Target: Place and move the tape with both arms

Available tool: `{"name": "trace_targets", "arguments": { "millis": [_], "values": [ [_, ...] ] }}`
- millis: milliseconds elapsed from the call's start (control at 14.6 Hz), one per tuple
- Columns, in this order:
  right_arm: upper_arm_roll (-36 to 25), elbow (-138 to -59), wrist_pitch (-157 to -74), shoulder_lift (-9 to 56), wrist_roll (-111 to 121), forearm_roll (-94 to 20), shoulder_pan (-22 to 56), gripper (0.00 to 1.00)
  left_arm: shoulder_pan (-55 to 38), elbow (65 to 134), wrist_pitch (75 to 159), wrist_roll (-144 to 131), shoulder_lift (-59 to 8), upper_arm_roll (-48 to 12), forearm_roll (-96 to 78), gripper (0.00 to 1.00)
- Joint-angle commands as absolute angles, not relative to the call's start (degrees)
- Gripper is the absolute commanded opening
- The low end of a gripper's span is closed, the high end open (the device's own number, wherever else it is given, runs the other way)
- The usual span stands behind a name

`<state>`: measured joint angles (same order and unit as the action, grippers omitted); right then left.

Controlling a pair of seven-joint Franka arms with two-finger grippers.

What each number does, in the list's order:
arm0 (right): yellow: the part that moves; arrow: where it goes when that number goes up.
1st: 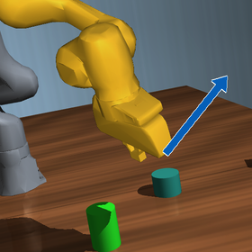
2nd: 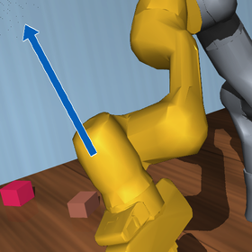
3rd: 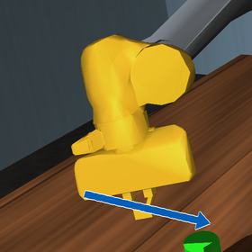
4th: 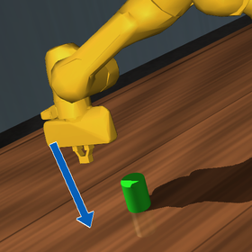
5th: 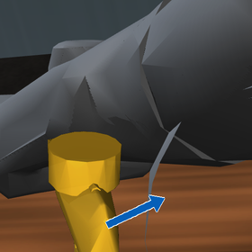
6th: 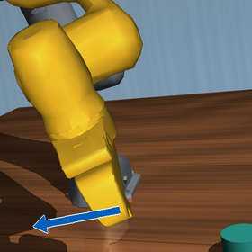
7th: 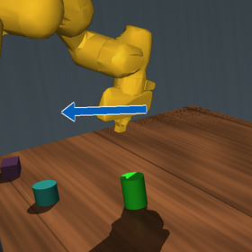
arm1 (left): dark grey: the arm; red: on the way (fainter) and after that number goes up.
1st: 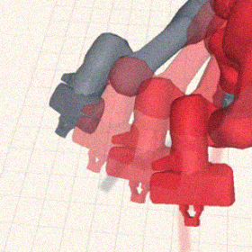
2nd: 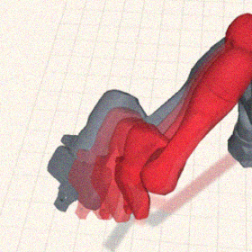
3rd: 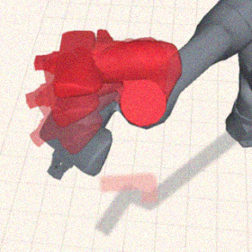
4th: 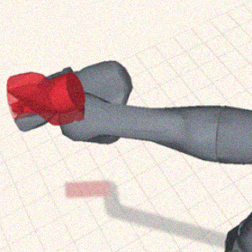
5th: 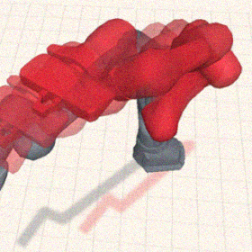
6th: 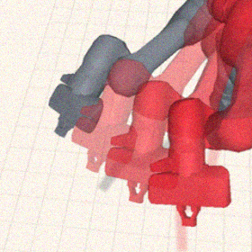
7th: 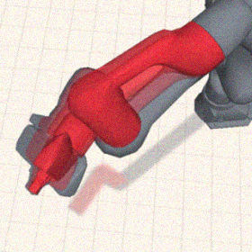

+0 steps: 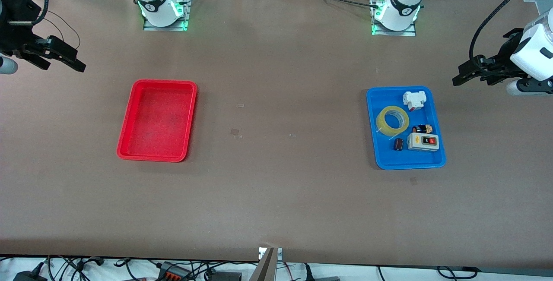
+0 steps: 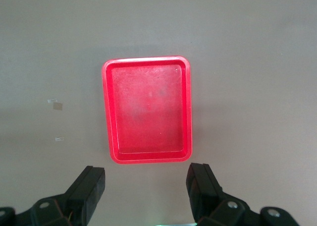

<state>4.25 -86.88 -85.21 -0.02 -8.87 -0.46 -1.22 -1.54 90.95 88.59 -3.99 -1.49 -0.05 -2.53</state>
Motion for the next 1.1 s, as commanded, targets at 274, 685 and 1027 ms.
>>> {"name": "trace_targets", "arguments": {
  "millis": [274,685,1027],
  "values": [
    [4.13,-87.63,-84.99,-1.23,-8.44,-0.53,-1.23,0.99,-1.58,91.05,90.88,0.18,-1.41,0.17,-1.23,1.00],
    [4.13,-87.45,-84.90,-1.05,-8.35,-0.44,-1.23,0.99,-1.58,89.83,90.79,-0.09,-2.63,0.09,-1.93,1.00],
    [4.13,-87.36,-85.08,-1.05,-8.79,-0.44,-1.23,0.99,0.17,90.78,91.14,-1.32,-6.93,0.79,-1.76,1.00]
  ]
}}
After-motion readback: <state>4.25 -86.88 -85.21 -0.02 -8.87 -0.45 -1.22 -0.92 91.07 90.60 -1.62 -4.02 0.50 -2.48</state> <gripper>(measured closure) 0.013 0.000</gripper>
